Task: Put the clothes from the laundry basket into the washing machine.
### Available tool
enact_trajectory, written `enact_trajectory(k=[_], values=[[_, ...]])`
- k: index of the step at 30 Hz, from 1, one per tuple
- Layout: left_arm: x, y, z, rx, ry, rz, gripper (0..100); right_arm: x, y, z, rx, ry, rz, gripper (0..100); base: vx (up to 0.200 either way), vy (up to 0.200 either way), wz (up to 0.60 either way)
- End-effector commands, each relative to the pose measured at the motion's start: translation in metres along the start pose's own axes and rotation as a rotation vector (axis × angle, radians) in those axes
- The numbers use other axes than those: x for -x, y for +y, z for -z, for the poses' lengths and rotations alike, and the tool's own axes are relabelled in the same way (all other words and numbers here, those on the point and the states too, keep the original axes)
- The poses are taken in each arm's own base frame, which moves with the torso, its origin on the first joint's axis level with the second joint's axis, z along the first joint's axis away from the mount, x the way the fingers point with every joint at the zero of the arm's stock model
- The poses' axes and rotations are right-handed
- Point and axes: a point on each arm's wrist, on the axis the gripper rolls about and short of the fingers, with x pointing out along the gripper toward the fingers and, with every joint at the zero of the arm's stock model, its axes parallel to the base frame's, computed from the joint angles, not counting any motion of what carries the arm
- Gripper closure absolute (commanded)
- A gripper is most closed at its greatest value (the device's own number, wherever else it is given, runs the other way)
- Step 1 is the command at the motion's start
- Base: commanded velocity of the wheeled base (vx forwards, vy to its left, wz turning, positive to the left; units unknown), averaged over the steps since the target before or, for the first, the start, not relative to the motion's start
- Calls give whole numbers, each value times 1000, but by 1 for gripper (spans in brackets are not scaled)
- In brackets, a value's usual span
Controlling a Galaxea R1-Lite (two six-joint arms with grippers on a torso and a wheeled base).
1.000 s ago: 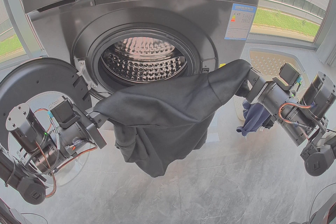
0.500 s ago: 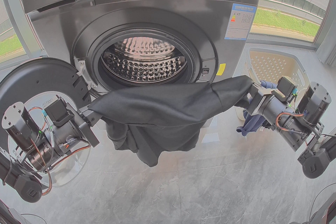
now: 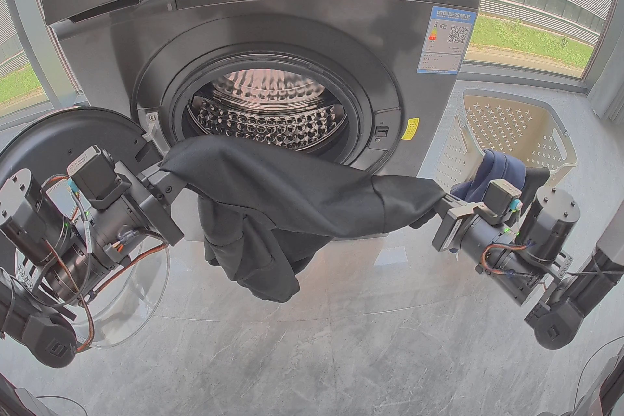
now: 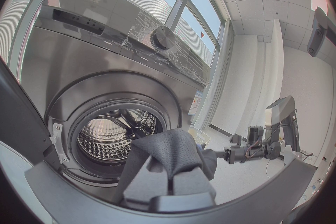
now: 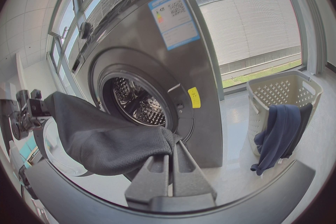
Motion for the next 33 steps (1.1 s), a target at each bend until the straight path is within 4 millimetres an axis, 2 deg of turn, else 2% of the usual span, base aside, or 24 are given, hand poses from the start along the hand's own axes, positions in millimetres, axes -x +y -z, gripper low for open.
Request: enact_trajectory(k=[1,4,5,9,16,20,27,29,33], values=[[-4,-7,-2,5,-15,17,100,-8,5,37,17,103,-17,100,0,0,0],[-5,-10,-1,8,-14,19,100,-9,7,48,22,138,-23,100,0,0,0],[-5,-11,-1,7,-15,18,100,-9,8,48,22,141,-28,0,0,0,0],[-5,-10,0,8,-9,6,100,2,19,61,34,216,-70,0,0,0,0],[-6,-10,1,8,-5,-7,100,23,29,99,74,384,-114,0,0,0,0],[-9,-9,1,10,-10,-19,100,23,41,104,76,393,-155,0,0,0,0],[-10,-8,4,10,-4,-40,100,11,63,96,64,317,-226,0,0,0,0],[-12,-7,3,9,-9,-52,100,18,64,101,64,349,-228,0,0,0,0],[-13,-7,2,7,-14,-51,100,37,52,117,87,461,-197,0,0,0,0]])
